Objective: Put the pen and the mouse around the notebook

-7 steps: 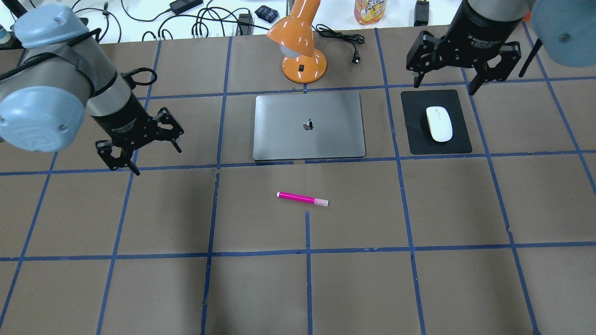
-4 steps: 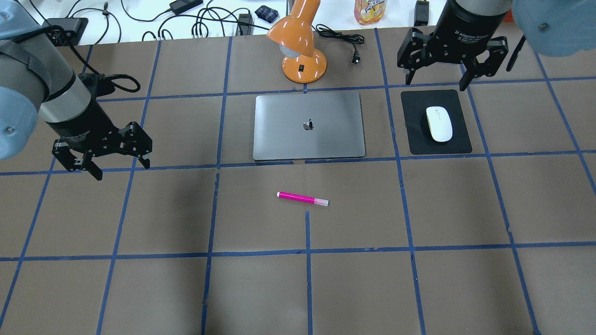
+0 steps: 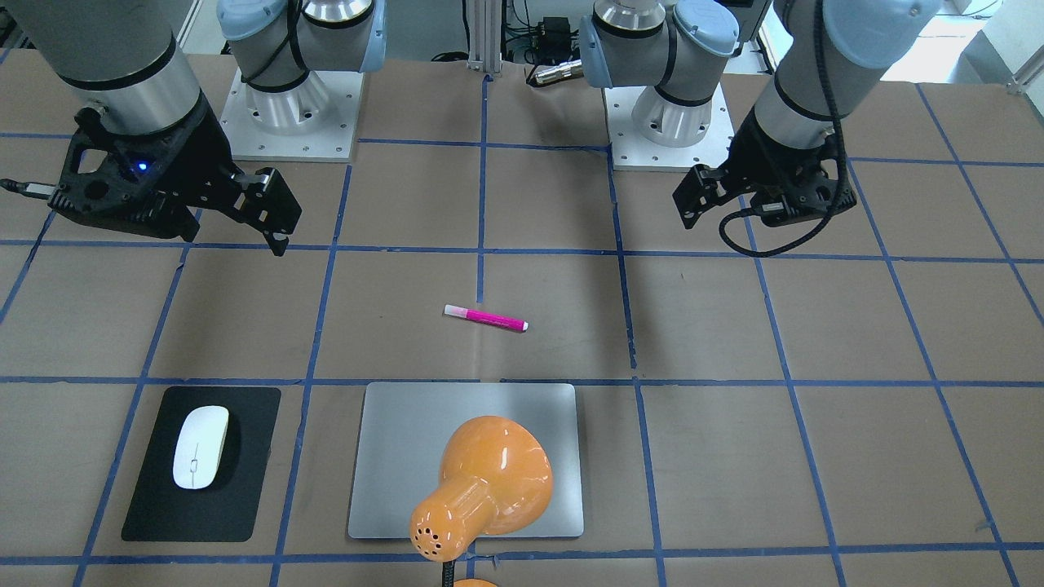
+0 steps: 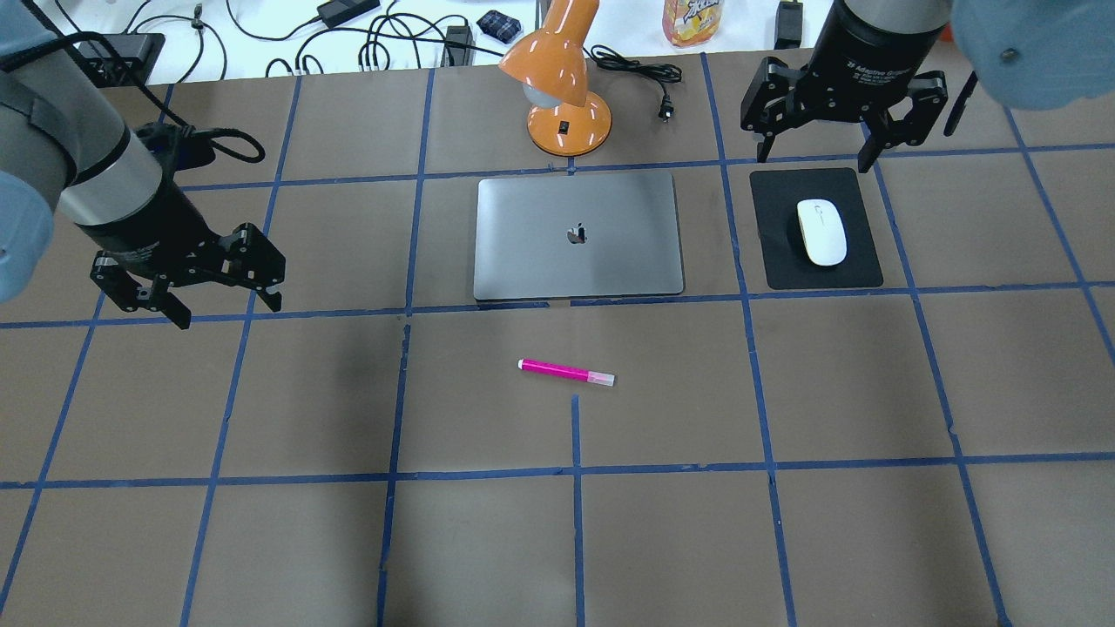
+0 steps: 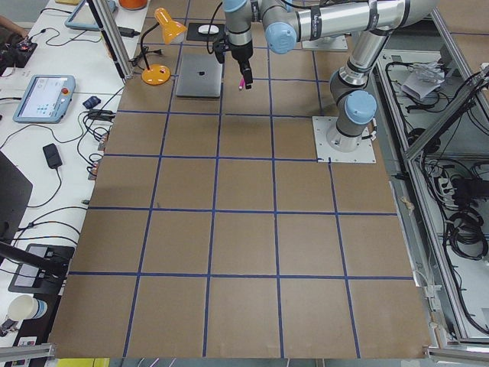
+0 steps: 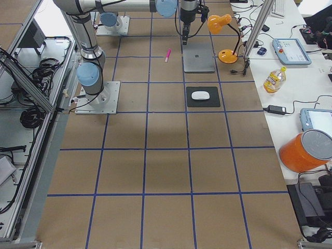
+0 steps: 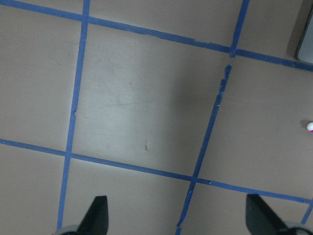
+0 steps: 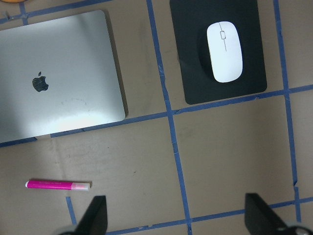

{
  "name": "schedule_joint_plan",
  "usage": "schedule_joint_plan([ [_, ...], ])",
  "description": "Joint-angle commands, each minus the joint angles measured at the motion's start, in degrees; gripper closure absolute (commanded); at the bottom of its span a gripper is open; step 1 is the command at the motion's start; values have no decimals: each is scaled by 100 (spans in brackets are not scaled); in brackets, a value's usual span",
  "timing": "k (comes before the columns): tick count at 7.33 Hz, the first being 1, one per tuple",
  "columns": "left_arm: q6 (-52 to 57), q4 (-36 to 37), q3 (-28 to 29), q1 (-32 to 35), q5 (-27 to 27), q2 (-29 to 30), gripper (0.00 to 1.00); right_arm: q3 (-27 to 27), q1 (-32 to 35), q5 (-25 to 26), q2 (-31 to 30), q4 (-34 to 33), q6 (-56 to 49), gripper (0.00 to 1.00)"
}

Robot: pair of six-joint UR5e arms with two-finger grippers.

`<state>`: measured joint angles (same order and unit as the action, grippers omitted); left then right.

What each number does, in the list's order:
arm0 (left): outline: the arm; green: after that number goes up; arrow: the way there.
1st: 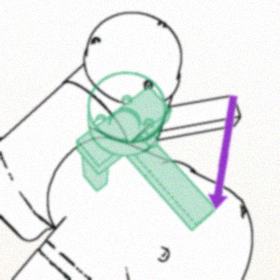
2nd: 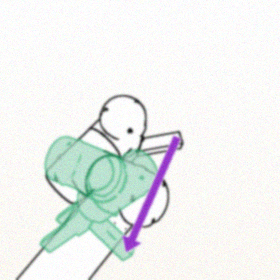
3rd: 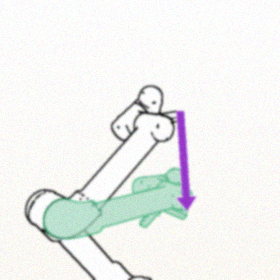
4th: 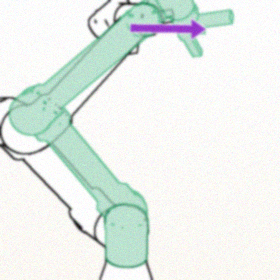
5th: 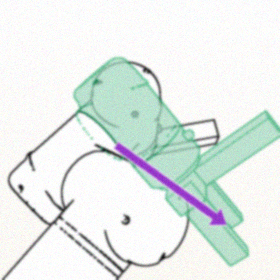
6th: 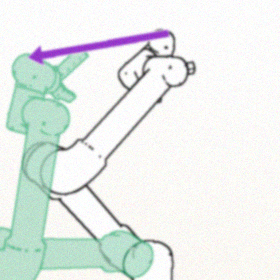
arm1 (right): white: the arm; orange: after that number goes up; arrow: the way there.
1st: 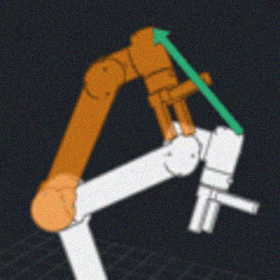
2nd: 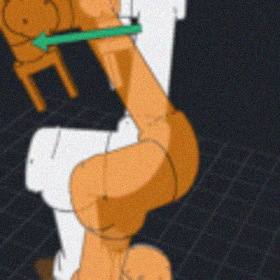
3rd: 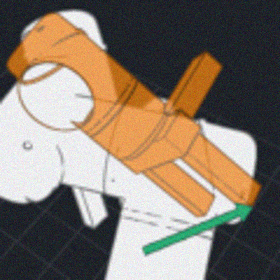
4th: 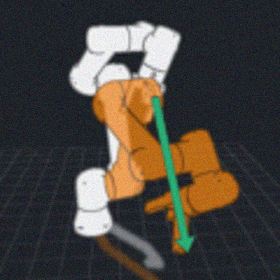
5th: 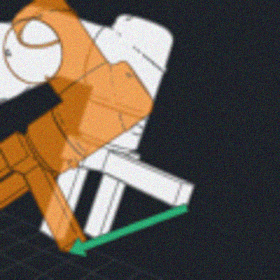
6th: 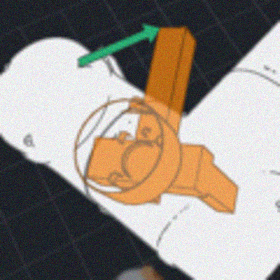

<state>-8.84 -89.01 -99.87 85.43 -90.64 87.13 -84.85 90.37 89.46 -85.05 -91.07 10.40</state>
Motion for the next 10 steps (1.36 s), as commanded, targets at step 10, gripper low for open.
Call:
schedule_joint_plan([
  [10, 726, -635, 1164, 571, -85, 269, 0, 4, -2, -8, -2, 37, 6, 0],
])
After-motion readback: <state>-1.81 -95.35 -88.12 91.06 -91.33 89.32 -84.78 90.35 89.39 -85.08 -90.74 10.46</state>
